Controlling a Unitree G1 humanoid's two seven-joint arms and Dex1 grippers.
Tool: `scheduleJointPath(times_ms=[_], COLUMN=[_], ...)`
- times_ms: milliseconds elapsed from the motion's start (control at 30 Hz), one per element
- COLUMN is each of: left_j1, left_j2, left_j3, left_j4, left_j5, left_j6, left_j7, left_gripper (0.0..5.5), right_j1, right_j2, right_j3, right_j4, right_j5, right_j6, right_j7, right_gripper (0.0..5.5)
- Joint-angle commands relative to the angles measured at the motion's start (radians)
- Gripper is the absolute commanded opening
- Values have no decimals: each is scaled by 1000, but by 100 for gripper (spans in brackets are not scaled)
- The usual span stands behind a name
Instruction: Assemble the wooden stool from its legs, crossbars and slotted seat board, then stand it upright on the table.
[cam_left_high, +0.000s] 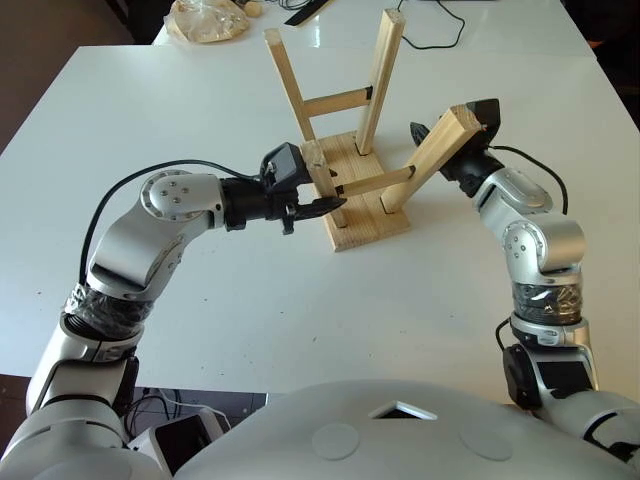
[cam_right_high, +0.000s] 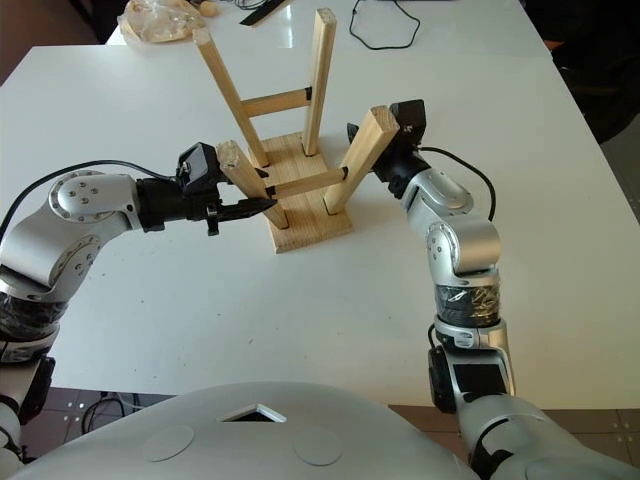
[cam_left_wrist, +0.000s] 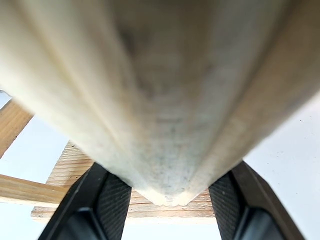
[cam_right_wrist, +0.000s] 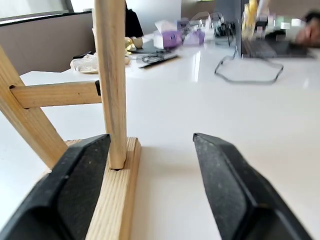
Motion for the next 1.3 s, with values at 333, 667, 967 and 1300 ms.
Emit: scheduleJointPath(times_ms=[333,667,967,1300], left_j1=[62,67,66,67], left_j2=[-12,-21,-41,-21], left_j3=[-109,-106,-118,-104], left_j4=[80,96,64,79], left_j5=[80,79,70,76], left_j6=[119,114,133,126], left_j7=[33,42,50,41], left_gripper=[204,204,204,204], right_j1=[-89,15,-50,-95], right_j2=[-276,-50,-20,-286], right_j3=[-38,211,215,-43], right_j4=[430,56,-125,539], right_j5=[-305,-214,-47,-346], right_j6=[-425,-308,-36,-511], right_j7=[83,145,102,50], right_gripper=[306,306,306,306])
